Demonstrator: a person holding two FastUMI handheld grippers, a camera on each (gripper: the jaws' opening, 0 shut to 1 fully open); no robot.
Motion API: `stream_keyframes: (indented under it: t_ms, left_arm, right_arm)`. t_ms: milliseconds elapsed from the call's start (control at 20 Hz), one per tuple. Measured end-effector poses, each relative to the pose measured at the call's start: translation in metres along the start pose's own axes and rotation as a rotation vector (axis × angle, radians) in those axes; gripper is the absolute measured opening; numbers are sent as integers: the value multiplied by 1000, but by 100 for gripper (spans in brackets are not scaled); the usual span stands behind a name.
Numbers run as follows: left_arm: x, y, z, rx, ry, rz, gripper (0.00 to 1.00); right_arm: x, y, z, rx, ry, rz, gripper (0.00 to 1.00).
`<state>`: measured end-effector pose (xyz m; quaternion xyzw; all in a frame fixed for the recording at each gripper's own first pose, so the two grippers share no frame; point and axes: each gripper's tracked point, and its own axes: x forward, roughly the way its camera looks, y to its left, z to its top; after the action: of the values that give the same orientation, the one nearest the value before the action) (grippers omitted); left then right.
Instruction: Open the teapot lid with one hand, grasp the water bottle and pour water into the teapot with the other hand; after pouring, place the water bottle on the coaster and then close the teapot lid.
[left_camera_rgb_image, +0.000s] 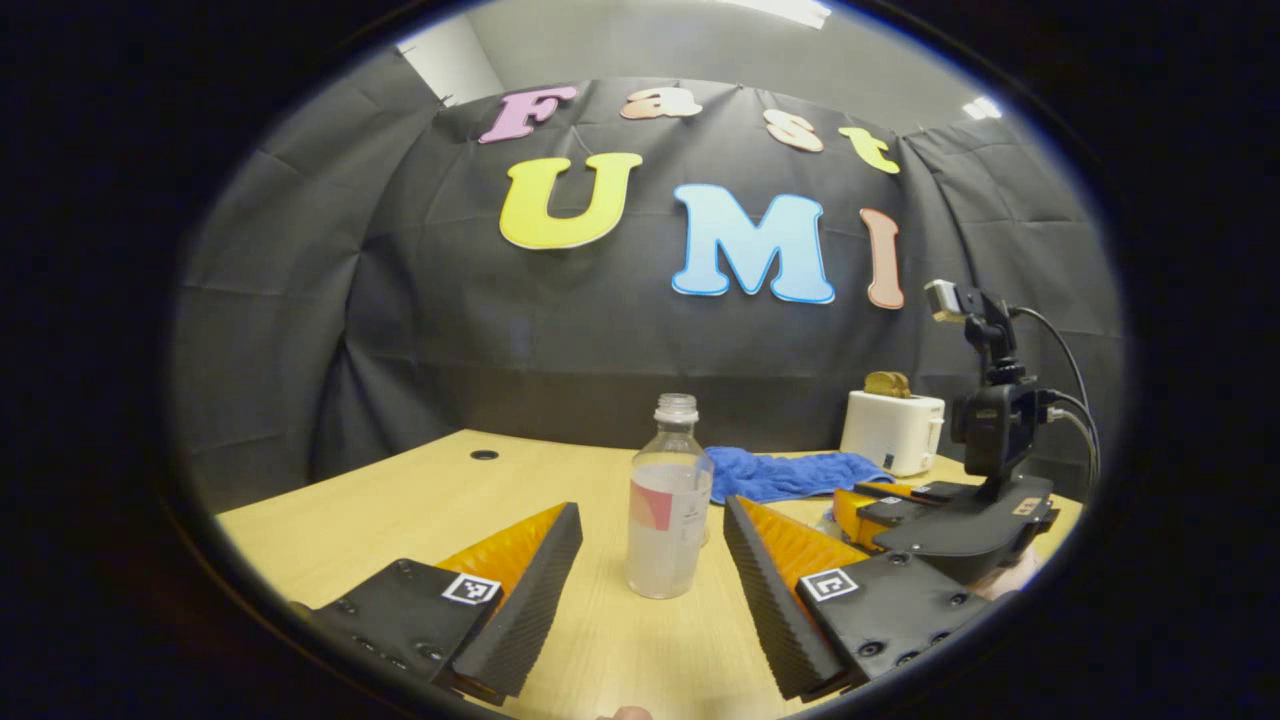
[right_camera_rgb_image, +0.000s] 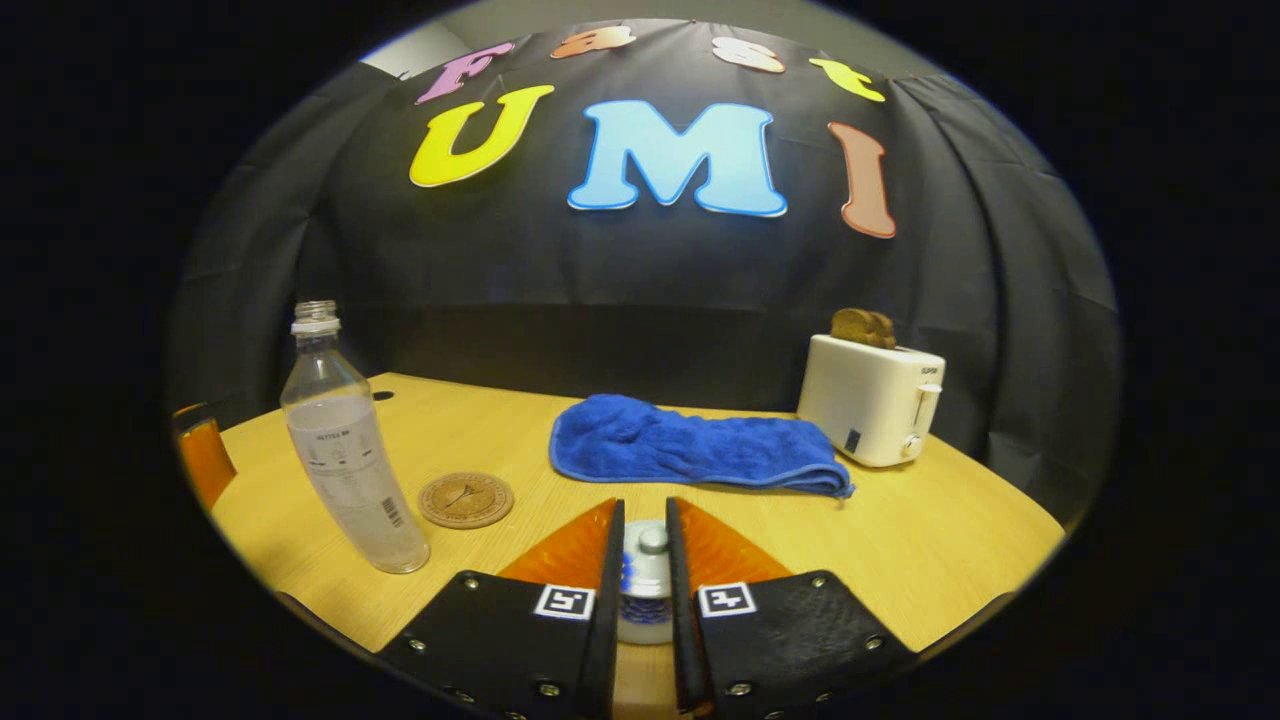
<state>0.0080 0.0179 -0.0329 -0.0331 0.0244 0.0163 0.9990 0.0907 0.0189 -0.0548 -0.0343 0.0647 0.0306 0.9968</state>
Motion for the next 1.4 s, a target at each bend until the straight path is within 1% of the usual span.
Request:
stream_keyframes:
  t_ms: [100,650,950,1000,1050,1100,1200,1400]
  left_arm:
    - [1,1,0,-1,-1,1,100]
    - [2,-4,-2,-13,6,-11,100]
    - [4,-10,-4,-26,10,-26,100]
    - [3,-9,-5,-27,11,-27,100]
    - [3,-8,-5,-26,11,-25,100]
    - [3,-7,-6,-25,12,-22,100]
    - [4,-5,-7,-28,13,-19,100]
    - [9,-3,-12,-12,26,-16,100]
  right_arm:
    - [-1,2,0,-25,1,-5,23]
    - [0,2,0,1,-2,1,23]
    - [0,2,0,10,-6,-9,24]
    - [-1,-8,5,28,-29,-55,24]
    - [6,-13,0,60,-14,-48,12]
    - [4,-9,1,57,-26,-46,1]
    - [2,-4,0,37,-26,-47,1]
    - [0,-7,3,115,-38,-20,1]
